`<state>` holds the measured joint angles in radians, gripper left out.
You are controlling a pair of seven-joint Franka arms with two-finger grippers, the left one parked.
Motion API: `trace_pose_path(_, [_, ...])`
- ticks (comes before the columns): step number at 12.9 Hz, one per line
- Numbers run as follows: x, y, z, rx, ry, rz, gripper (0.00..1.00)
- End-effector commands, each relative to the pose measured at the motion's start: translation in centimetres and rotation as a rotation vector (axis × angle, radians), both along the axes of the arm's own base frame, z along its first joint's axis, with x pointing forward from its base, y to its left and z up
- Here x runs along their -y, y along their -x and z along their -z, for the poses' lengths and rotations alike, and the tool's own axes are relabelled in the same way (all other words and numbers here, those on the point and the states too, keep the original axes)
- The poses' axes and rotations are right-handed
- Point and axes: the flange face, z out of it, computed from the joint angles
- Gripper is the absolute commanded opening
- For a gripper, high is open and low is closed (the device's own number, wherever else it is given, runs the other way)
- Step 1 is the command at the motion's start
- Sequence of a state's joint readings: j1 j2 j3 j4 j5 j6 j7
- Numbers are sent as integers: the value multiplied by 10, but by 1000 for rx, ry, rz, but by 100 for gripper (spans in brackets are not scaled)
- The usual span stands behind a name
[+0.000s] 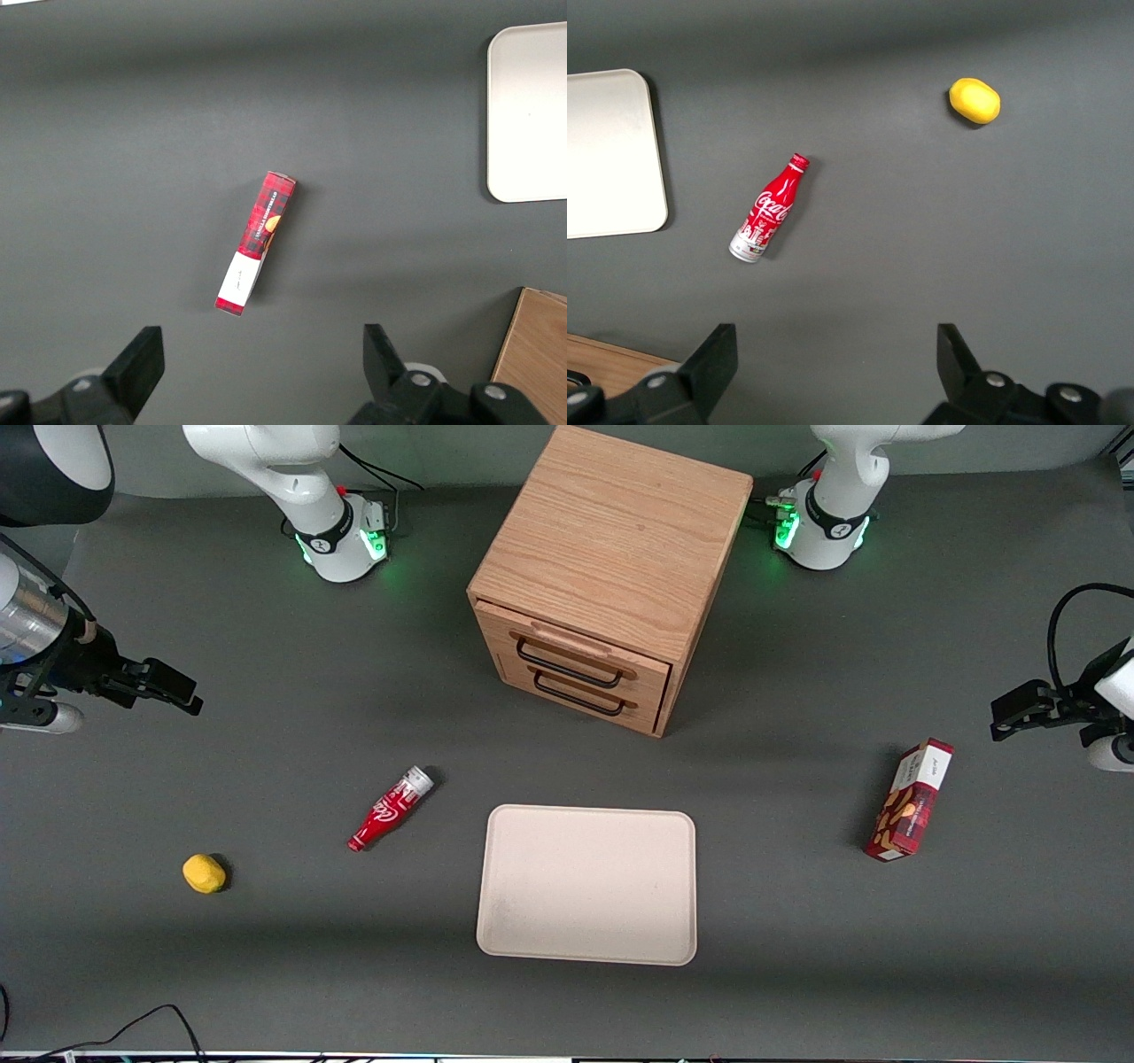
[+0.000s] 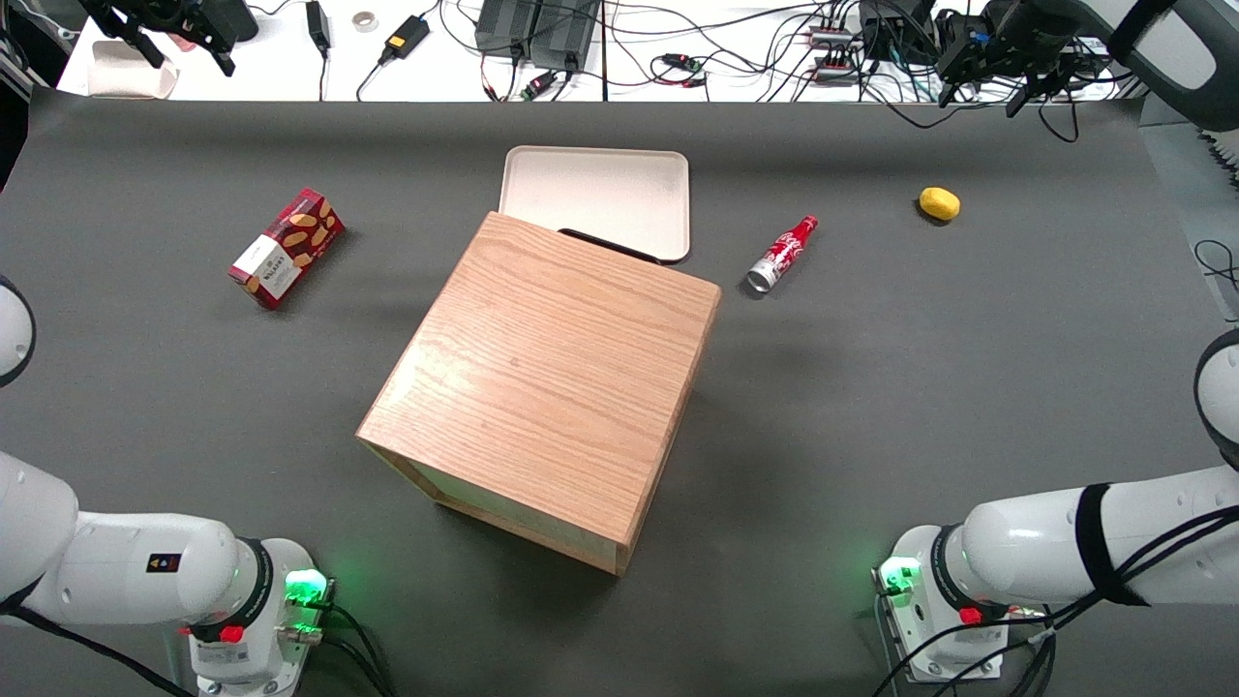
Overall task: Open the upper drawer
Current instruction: 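Move the right gripper toward the upper drawer's black handle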
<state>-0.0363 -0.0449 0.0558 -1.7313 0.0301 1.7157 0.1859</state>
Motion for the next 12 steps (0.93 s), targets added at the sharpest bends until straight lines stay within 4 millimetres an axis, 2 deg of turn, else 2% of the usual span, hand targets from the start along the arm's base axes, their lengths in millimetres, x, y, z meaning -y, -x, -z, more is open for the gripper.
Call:
trace_pose_path(1, [3,-1,0,-9,16,5,100])
trace_pose_path(3, [0,-3,-3,0,9,3,100])
trace_pose_path(5, [-23,-19,-12,19,3,-116,100])
trace_pose_path(7, [-70,-34,-23,-1,-12,-225,100])
trace_pose_path(9, [-136,-35,-28,-8,-39,-352,100])
trace_pose_path(11, [-211,-17,-23,-19,-56,-476,100])
trace_pose_path(12, [-240,-8,-18,-20,-65,-527,100])
